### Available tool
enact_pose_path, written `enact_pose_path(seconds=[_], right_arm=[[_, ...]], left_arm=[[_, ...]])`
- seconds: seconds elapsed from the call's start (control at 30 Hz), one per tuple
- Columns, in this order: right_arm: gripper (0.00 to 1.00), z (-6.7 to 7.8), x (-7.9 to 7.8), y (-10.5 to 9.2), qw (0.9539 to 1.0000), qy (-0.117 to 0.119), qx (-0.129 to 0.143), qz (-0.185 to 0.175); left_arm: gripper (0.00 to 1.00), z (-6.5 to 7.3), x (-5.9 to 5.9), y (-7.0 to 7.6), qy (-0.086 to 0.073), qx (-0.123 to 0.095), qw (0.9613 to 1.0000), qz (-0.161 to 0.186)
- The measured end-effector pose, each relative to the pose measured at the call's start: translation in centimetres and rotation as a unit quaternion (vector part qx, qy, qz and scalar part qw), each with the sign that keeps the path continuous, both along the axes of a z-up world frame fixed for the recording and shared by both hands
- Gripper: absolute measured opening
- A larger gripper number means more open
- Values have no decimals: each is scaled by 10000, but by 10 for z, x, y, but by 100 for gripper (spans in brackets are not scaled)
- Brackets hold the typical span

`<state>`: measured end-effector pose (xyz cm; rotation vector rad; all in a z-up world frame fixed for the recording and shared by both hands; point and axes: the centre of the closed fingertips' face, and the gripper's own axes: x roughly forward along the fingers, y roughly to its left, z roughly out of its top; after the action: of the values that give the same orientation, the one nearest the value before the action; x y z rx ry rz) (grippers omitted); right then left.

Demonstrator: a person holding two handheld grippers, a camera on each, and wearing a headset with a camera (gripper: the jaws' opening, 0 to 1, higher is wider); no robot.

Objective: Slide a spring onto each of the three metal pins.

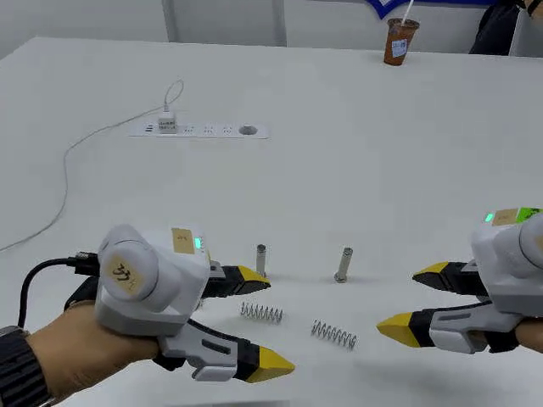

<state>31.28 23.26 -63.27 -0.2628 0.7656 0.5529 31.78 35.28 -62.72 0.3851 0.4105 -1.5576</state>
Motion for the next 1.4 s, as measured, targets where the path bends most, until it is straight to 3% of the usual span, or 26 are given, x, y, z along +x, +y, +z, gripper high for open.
enact_pose_path(seconds=[0.63, 1.07, 1.4], right_arm=[[57, -1, -15, -1, 10000, 45, 38, -36], [57, -1, -18, -7, 9999, 82, 7, -97], [57, -3, -19, -7, 9999, 112, 18, -113]], left_arm=[[43, -11, 4, -28, -136, 273, 9979, -579], [29, -27, 4, -48, -240, 506, 9939, -954], [21, -40, 2, -56, -250, 678, 9911, -1120]])
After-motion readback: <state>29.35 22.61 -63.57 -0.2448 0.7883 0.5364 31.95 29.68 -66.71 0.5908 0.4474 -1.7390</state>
